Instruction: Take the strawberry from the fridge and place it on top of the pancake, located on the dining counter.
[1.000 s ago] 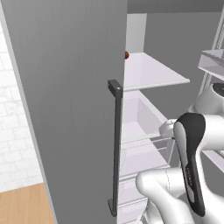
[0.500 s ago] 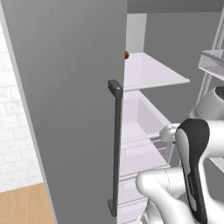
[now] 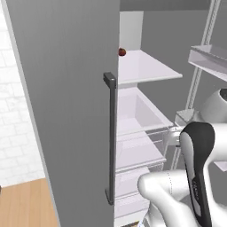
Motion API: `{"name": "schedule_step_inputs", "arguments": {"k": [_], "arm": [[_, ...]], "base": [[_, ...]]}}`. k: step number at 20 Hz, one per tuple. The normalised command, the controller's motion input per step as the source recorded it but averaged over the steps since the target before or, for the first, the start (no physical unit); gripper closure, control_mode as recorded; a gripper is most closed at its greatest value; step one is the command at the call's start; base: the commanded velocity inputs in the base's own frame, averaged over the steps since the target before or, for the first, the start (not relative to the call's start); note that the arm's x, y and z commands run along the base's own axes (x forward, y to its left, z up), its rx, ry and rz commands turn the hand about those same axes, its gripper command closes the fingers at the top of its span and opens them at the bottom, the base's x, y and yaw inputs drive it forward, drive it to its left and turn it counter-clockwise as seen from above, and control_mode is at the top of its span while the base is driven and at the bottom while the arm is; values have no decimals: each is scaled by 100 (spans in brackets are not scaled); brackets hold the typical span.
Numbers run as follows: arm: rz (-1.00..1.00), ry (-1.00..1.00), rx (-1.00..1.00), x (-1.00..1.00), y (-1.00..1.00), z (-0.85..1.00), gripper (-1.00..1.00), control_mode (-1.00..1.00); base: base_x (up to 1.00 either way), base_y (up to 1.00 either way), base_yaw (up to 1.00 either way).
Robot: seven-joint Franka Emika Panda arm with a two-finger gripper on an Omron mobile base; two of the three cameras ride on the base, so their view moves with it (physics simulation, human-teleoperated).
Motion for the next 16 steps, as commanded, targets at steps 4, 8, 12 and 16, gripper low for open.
{"name": "schedule_step_inputs", "arguments": {"k": [4, 8, 12, 16], "arm": [[0, 0, 0, 0, 0, 0, 100, 100], [0, 0, 0, 0, 0, 0, 100, 100], [0, 0, 0, 0, 0, 0, 100, 100], [0, 0, 0, 0, 0, 0, 100, 100]], "base": [[-89, 3, 0], [-100, 0, -9], [-96, -6, -37], [-93, -32, -50]]}}
